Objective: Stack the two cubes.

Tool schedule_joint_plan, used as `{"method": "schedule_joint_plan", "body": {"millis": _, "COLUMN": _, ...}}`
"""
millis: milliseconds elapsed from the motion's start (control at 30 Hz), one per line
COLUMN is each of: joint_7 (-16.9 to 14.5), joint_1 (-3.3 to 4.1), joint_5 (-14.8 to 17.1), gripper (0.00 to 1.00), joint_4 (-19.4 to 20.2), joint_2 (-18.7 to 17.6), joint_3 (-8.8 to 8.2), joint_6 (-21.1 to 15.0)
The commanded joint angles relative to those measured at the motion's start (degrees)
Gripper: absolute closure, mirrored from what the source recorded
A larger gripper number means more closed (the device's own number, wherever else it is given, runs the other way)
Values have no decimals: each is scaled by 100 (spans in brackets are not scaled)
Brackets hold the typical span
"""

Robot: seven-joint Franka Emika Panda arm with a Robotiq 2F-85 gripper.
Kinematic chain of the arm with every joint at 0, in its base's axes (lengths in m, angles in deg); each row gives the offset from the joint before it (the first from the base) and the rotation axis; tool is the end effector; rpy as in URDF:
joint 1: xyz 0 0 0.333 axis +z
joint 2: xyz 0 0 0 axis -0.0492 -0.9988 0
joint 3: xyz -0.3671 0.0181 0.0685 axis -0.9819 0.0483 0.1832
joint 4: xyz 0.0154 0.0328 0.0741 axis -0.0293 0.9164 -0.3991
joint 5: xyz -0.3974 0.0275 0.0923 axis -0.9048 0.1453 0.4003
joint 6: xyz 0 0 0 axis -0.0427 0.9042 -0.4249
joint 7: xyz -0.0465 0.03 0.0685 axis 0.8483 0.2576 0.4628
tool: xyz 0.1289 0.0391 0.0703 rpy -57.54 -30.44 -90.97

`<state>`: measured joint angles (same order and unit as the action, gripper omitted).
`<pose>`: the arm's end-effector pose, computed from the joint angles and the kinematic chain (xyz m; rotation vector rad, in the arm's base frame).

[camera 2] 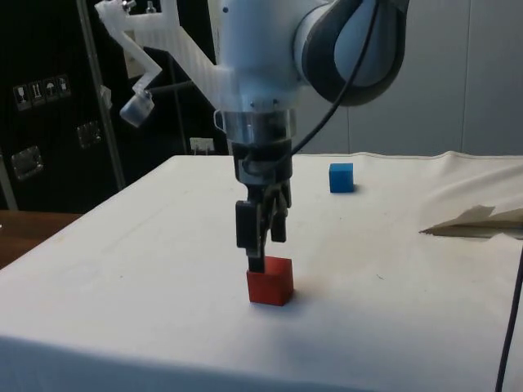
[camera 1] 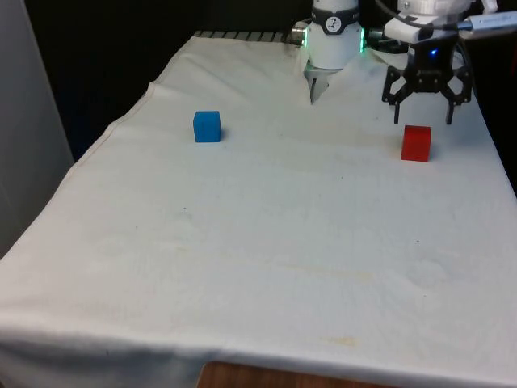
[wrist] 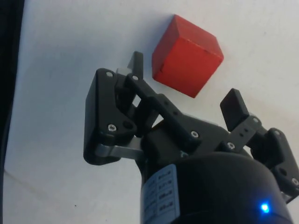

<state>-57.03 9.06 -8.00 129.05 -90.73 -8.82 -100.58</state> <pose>0.4597 0.1866 0.2129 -3.1102 0.0025 -0.0798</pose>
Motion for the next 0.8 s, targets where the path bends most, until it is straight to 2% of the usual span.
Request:
{"method": "schedule_joint_plan", "body": {"millis": 0, "joint_7": 86, "joint_1": 29, "joint_5": -115, "gripper": 0, "joint_4": 29, "joint_2": -29, "joint_3": -57, "joint_6": -115}}
{"method": "schedule_joint_plan", "body": {"millis": 67, "joint_7": 80, "joint_1": 29, "joint_5": -115, "gripper": 0, "joint_4": 34, "joint_2": -80, "joint_3": -63, "joint_6": -155}}
{"method": "schedule_joint_plan", "body": {"millis": 100, "joint_7": 0, "joint_1": 0, "joint_5": 0, "gripper": 0, "joint_4": 6, "joint_2": -86, "joint_3": 0, "joint_6": -63}}
{"method": "schedule_joint_plan", "body": {"millis": 167, "joint_7": 80, "joint_1": 34, "joint_5": -109, "gripper": 0, "joint_4": 34, "joint_2": -149, "joint_3": -74, "joint_6": -223}}
{"method": "schedule_joint_plan", "body": {"millis": 333, "joint_7": 23, "joint_1": 11, "joint_5": -97, "gripper": 0, "joint_4": 46, "joint_2": -246, "joint_3": -109, "joint_6": -315}}
{"method": "schedule_joint_plan", "body": {"millis": 367, "joint_7": -29, "joint_1": -6, "joint_5": 0, "gripper": 0, "joint_4": 11, "joint_2": -252, "joint_3": -52, "joint_6": -223}}
{"method": "schedule_joint_plan", "body": {"millis": 433, "joint_7": -11, "joint_1": 11, "joint_5": -80, "gripper": 0, "joint_4": 52, "joint_2": -281, "joint_3": -143, "joint_6": -332}}
{"method": "schedule_joint_plan", "body": {"millis": 633, "joint_7": -29, "joint_1": 23, "joint_5": -92, "gripper": 0, "joint_4": 57, "joint_2": -321, "joint_3": -201, "joint_6": -332}}
{"method": "schedule_joint_plan", "body": {"millis": 667, "joint_7": -92, "joint_1": -11, "joint_5": 0, "gripper": 0, "joint_4": 46, "joint_2": -309, "joint_3": -138, "joint_6": -246}}
{"method": "schedule_joint_plan", "body": {"millis": 700, "joint_7": -92, "joint_1": -11, "joint_5": 0, "gripper": 0, "joint_4": 46, "joint_2": -315, "joint_3": -138, "joint_6": -246}}
{"method": "schedule_joint_plan", "body": {"millis": 733, "joint_7": -23, "joint_1": 29, "joint_5": -109, "gripper": 0, "joint_4": 57, "joint_2": -327, "joint_3": -212, "joint_6": -332}}
{"method": "schedule_joint_plan", "body": {"millis": 767, "joint_7": -17, "joint_1": 34, "joint_5": -109, "gripper": 0, "joint_4": 57, "joint_2": -327, "joint_3": -218, "joint_6": -327}}
